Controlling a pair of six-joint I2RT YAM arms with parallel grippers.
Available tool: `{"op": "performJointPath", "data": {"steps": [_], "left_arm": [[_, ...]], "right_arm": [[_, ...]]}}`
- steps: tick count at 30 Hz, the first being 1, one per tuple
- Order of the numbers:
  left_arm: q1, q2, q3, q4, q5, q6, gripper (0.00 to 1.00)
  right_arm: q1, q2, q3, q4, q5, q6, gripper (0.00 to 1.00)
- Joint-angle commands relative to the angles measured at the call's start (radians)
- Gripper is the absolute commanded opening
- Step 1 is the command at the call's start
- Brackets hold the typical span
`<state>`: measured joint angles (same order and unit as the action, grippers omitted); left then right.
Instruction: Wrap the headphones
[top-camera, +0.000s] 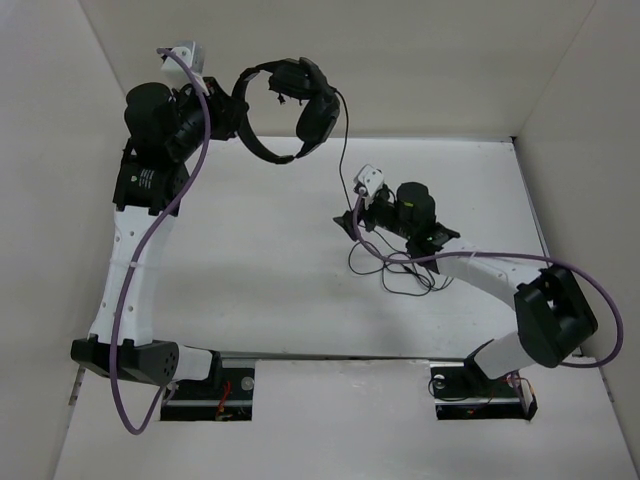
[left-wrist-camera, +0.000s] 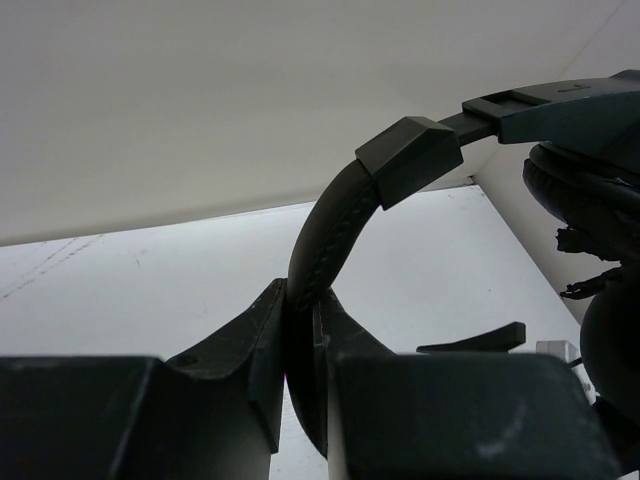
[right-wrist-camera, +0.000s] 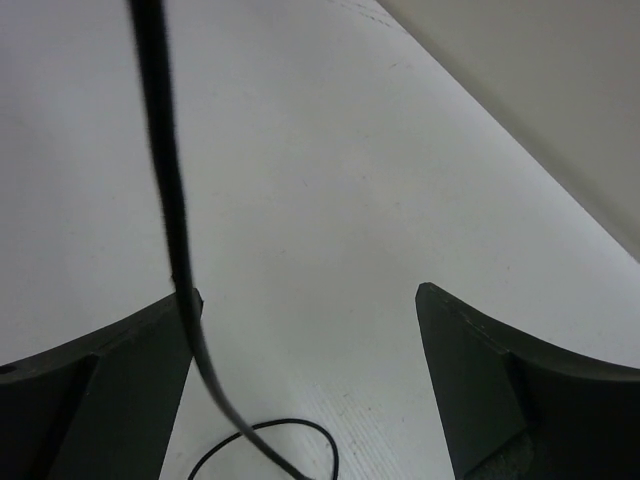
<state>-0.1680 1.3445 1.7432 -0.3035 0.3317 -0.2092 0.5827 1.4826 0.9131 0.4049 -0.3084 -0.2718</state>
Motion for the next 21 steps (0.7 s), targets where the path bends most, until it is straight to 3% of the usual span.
{"op": "performJointPath", "data": {"steps": [1,4,9,14,18,21], "left_arm": [[0.006,-0.036,0.05,0.092,-0.008,-0.007,0.0],[0.006,-0.027,0.056,0.098,-0.011,-0.01,0.0],[0.015,-0.024,0.067,0.099,-0.007,-0.027,0.0],[0.026,-0.034,0.067,0.099,0.003,-0.041,0.0],[0.031,-0.05,0.058,0.099,0.003,-0.044,0.0],[0.031,-0.054,0.053,0.099,0.003,-0.044,0.0]], "right_arm": [[0.015,-0.071,-0.04,0.057,-0.02,0.019,0.91],[0.015,-0.097,-0.075,0.057,-0.027,0.031,0.8],[0.015,-0.11,-0.094,0.048,-0.11,0.057,0.52],[0.015,-0.097,-0.082,0.055,-0.12,0.063,0.13],[0.01,-0.093,-0.062,0.046,-0.126,0.057,0.02],[0.007,-0.099,-0.059,0.037,-0.133,0.057,0.0]]}}
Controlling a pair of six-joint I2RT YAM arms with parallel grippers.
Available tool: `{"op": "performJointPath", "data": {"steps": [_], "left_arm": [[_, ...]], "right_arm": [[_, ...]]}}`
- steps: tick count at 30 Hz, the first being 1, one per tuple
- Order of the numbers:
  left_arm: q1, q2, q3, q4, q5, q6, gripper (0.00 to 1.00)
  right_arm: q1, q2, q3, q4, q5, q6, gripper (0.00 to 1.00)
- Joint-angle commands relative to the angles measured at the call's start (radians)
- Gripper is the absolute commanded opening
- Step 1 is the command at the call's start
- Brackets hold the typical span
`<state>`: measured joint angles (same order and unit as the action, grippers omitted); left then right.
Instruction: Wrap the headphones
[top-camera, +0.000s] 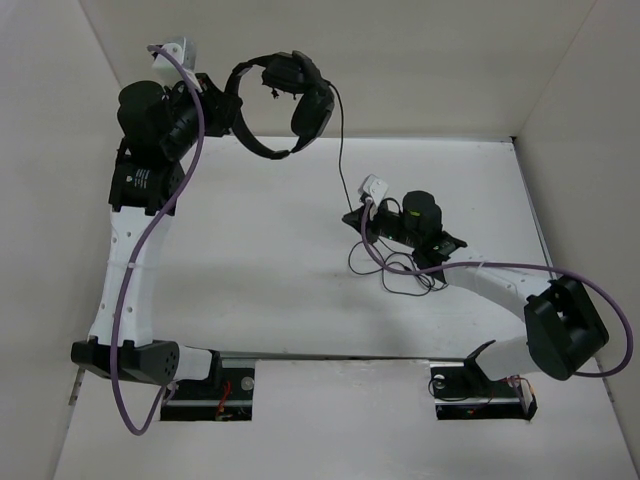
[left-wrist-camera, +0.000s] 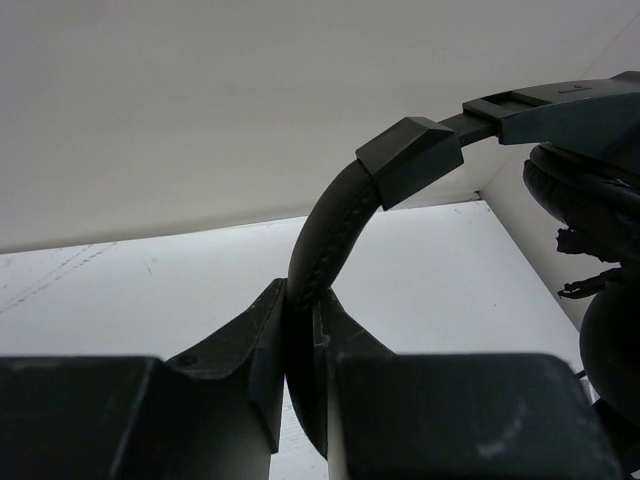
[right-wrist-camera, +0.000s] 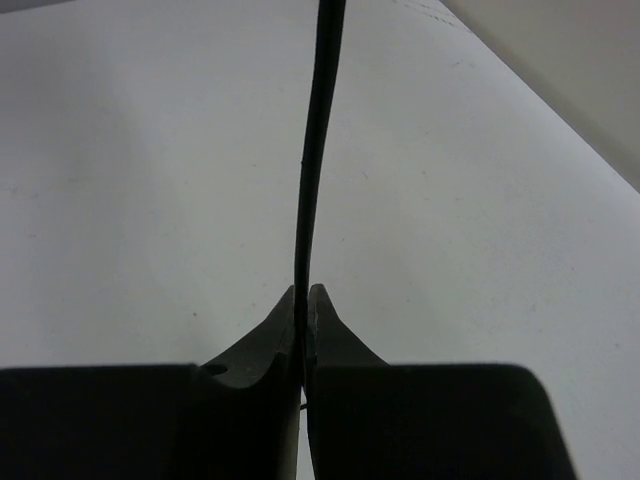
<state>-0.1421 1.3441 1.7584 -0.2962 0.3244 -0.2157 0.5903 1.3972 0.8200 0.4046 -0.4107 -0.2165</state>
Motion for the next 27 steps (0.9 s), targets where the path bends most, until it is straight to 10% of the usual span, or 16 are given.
{"op": "performJointPath", "data": {"steps": [1,7,13,27], "left_arm": [[0.005,-0.054,0.038,0.094,0.007,-0.037,0.0],[-0.006,-0.031,0.018,0.111,-0.082,-0.002,0.0],[-0.066,-0.014,-0.124,0.149,-0.323,0.136,0.0],[-0.282,-0.019,-0.447,0.118,-0.426,0.545,0.0]], "right_arm": [[-0.001,-0.018,0.036,0.024,-0.033,-0.006,0.0],[0.105,-0.064,0.108,-0.304,0.021,-0.311,0.0],[0.35,-0.109,0.156,-0.651,0.416,-0.964,0.0],[0.24,-0.109,0.616,-0.632,0.707,-1.581,0.0]]}}
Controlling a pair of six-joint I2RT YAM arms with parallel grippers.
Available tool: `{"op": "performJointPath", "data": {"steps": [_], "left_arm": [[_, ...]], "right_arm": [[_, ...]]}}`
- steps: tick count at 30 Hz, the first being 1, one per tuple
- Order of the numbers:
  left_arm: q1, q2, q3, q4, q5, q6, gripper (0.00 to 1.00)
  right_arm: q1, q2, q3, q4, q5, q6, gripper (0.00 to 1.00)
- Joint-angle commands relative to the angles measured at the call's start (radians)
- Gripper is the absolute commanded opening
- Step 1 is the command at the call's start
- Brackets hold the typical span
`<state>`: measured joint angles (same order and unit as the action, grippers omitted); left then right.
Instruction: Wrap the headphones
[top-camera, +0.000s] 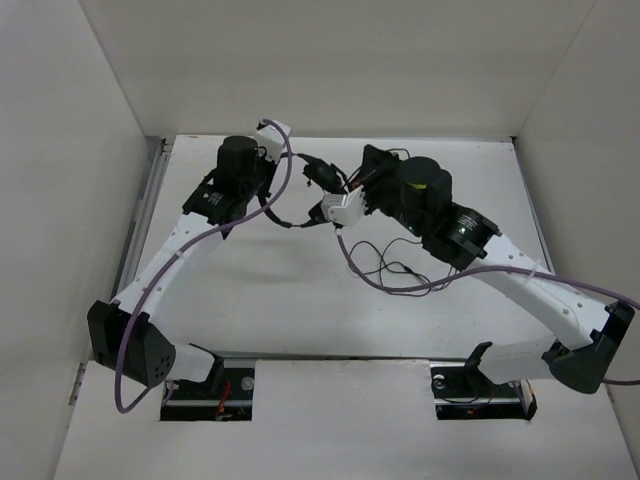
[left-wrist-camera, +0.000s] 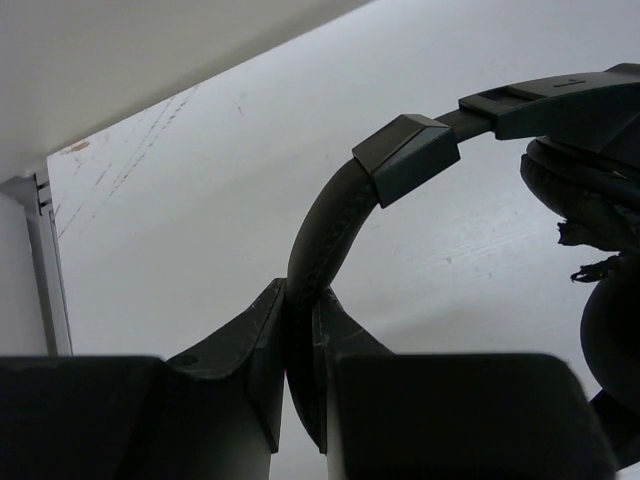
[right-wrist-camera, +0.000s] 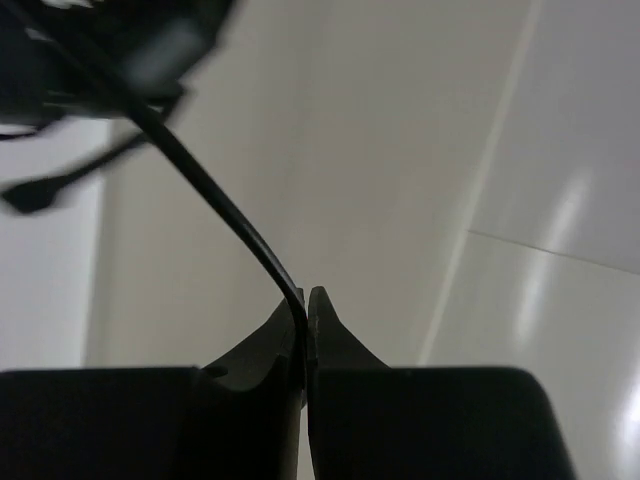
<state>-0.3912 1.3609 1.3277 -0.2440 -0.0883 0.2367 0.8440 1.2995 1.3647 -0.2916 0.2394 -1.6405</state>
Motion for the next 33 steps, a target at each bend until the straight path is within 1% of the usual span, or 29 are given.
{"op": "performJointPath", "data": {"steps": [1,5,8,11,17,21,26,30,33], "left_arm": [[-0.047,-0.04,-0.028,0.06,-0.011,0.108,0.0],[-0.106,-0.055,-0.056,0.04,0.016,0.15,0.0],[-0.154,-0.062,-0.036,0.026,0.032,0.153,0.0],[-0.191,-0.078,-0.004,0.031,0.041,0.161,0.0],[-0.251,-0.134,0.03,0.028,0.131,0.136,0.0],[-0.251,-0.154,0.057,0.025,0.195,0.089,0.0],[-0.248,-0.158,0.09,0.008,0.26,0.038,0.0],[-0.248,-0.152,0.117,-0.014,0.324,0.006,0.0],[-0.255,-0.144,0.133,-0.028,0.344,0.003,0.0]], "right_arm": [[-0.021,-0.006,0.085,0.103,0.048,-0.174,0.0],[-0.055,0.015,0.083,0.225,-0.044,-0.18,0.0],[-0.081,0.032,0.041,0.324,-0.123,-0.113,0.0],[-0.116,0.044,0.014,0.365,-0.195,0.005,0.0],[-0.223,0.076,0.06,0.312,-0.339,0.355,0.0],[-0.285,0.104,0.122,0.229,-0.432,0.58,0.0],[-0.354,0.155,0.206,0.187,-0.55,0.853,0.0],[-0.382,0.191,0.27,0.184,-0.607,0.984,0.0],[-0.386,0.211,0.298,0.183,-0.618,1.012,0.0]]}}
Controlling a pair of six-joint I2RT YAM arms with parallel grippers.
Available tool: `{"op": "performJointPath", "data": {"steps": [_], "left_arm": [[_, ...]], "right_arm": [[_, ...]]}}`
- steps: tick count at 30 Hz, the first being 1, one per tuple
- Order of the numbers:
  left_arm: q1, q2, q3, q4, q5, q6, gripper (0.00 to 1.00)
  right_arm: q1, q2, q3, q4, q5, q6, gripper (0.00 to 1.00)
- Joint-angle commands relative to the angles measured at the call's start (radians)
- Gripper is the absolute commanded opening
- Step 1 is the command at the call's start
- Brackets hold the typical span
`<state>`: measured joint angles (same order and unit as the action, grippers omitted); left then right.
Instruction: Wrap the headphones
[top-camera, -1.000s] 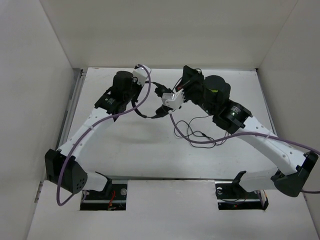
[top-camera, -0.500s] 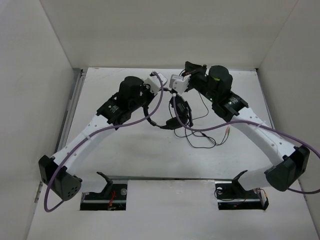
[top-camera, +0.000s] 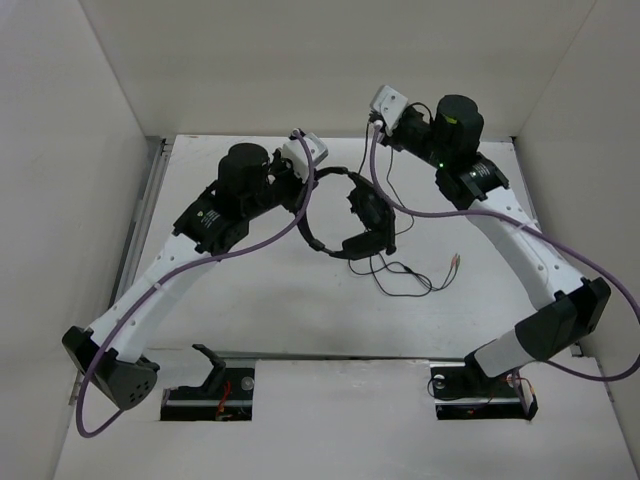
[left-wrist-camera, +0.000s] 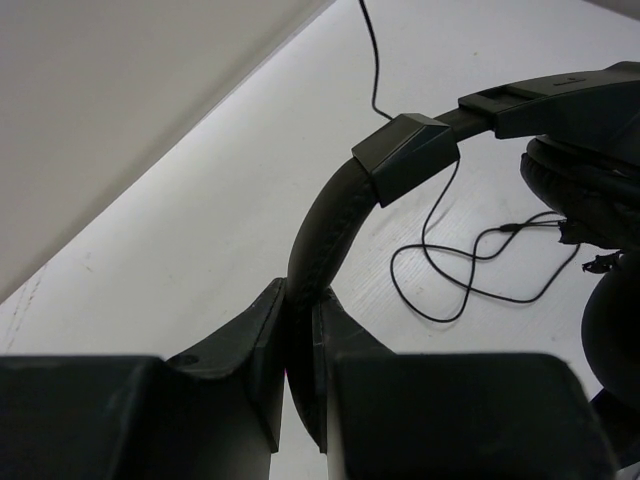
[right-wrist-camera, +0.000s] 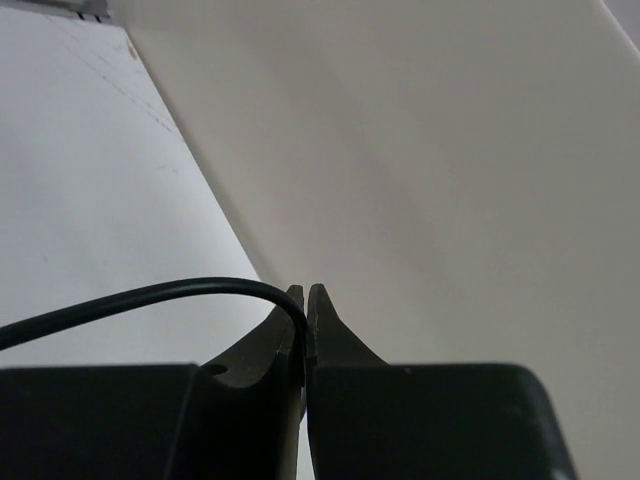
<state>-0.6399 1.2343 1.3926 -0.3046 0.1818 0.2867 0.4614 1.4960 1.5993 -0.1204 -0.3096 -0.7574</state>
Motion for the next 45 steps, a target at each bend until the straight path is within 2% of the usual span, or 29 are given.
{"op": "performJointPath", "data": {"steps": [1,14,29,45], "left_arm": [[-0.008,-0.015,0.074,0.03,0.079,-0.047,0.0],[-0.045,0.036,0.141,-0.005,0.099,-0.004,0.0],[-0.066,0.062,0.143,-0.044,0.111,0.028,0.0],[-0.022,0.034,0.238,-0.071,0.114,0.019,0.0]], "right_arm": [[-0.002,0.021,0.07,0.01,-0.072,0.135,0.0],[0.023,0.081,0.06,-0.012,-0.062,0.145,0.0],[0.061,0.096,0.079,-0.013,-0.046,0.136,0.0],[-0.007,0.095,-0.007,0.014,-0.033,0.164,0.0]]}}
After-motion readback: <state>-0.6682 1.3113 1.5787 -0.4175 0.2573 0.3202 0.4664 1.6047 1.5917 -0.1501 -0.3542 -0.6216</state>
